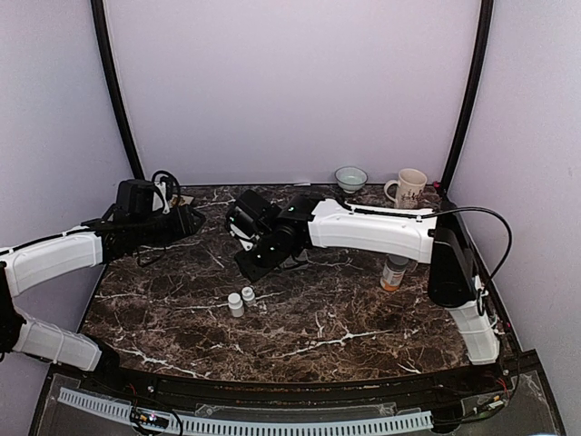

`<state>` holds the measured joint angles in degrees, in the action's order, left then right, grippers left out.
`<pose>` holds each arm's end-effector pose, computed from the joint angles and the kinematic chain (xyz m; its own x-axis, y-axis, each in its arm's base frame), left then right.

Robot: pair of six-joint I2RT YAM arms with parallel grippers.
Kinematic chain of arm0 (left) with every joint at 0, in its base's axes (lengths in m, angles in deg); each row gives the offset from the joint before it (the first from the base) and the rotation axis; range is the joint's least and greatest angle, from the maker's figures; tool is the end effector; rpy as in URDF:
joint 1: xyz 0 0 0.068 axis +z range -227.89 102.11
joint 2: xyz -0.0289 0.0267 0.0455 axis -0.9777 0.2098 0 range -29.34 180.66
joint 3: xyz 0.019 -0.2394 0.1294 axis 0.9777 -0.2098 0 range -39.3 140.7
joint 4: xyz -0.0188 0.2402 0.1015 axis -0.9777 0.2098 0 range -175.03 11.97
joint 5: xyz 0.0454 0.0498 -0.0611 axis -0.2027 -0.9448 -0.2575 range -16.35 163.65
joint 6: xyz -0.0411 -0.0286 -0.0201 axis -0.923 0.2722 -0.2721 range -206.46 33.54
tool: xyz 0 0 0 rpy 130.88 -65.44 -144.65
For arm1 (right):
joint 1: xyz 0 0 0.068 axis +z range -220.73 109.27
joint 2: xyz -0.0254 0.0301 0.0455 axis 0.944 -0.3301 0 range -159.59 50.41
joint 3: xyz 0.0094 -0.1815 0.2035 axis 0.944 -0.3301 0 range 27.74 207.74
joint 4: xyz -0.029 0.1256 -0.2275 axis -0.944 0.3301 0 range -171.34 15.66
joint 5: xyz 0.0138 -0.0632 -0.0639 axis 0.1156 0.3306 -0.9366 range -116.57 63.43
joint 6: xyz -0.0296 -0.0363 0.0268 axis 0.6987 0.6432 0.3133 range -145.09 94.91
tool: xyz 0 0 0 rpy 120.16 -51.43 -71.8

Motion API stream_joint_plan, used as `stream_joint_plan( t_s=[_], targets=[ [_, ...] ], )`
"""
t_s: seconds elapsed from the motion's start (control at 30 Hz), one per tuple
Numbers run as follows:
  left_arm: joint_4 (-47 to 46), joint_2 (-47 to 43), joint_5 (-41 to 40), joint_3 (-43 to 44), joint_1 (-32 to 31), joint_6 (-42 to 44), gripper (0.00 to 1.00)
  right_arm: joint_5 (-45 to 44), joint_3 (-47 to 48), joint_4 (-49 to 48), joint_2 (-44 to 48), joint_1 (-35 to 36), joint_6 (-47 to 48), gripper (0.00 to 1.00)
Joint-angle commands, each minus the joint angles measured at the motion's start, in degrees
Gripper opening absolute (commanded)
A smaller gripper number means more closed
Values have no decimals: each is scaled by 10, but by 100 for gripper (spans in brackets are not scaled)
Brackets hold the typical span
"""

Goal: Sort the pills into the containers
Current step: Pick up the pill bottle from the center of the board.

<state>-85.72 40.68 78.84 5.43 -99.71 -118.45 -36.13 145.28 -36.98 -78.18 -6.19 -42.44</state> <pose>0.2556 -0.1059 0.2656 -0.5645 -0.3423 -0.7511 0.1739 0.8402 -0.5136 0.2197 0.4478 0.2419 -0.5913 -0.5577 -0.5825 -0.7056 0.7076 0.0387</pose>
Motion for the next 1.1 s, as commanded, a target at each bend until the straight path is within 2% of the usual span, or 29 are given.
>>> stream_joint_plan(
  t_s=[0.0, 0.4, 1.07],
  targets=[
    [-3, -13, 11, -9, 8, -10, 61, 34, 22, 42, -8, 6, -12, 47],
    [-7, -15, 20, -17, 11, -15, 62, 63, 6, 63, -17, 10, 15, 46],
    [-14, -9, 25, -16, 16, -16, 61, 88, 39, 96, -62, 10, 35, 47]
  ],
)
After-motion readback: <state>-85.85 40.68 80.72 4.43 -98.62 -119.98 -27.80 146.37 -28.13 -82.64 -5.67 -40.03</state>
